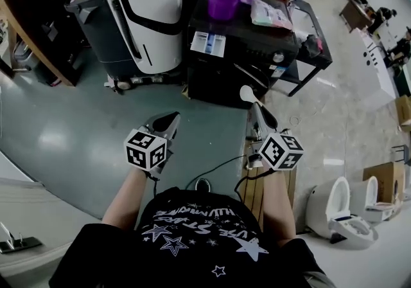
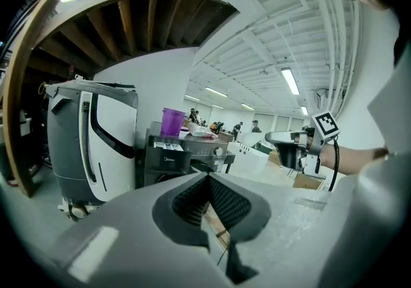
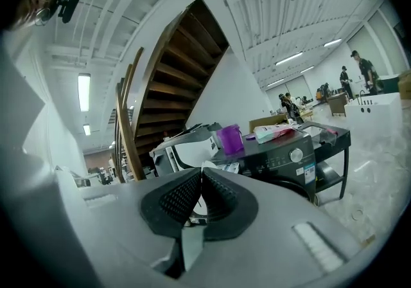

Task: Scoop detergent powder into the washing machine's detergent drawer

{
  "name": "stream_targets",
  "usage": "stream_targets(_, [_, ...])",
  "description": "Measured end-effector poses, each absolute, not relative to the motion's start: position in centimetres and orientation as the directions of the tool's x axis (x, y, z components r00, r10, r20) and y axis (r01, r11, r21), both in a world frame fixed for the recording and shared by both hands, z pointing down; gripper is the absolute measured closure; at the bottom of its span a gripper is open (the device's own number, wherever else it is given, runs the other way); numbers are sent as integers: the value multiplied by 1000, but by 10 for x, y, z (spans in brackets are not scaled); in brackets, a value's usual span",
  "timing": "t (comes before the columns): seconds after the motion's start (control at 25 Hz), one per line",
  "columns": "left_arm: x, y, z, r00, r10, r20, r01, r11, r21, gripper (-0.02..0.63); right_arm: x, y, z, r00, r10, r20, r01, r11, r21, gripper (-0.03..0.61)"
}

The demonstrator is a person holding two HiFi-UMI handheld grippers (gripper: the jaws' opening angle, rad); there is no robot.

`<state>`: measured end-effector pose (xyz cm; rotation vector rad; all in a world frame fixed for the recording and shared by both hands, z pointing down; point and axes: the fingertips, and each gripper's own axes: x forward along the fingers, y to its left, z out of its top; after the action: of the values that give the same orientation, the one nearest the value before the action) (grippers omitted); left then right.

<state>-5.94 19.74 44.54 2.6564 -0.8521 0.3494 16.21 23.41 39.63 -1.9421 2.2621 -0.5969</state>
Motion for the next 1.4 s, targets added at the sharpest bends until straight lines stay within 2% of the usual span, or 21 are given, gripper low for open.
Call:
stream_targets(0.24, [-41,167,443,751,-575,323,-652,-722,231,614,187,196,398,-235,-956,176,-921,160,-356,546])
stream_targets(0.48, [-30,128,433,750,-581,316,-652,-731,202,614,196,152,402,-249,-953,174,-915,172,-365,546])
stream_targets(1.4, [-24,-147,424,840,-470,273,-532,-811,244,614,198,-92,378,-84,-982,168,-948,27,-318,546])
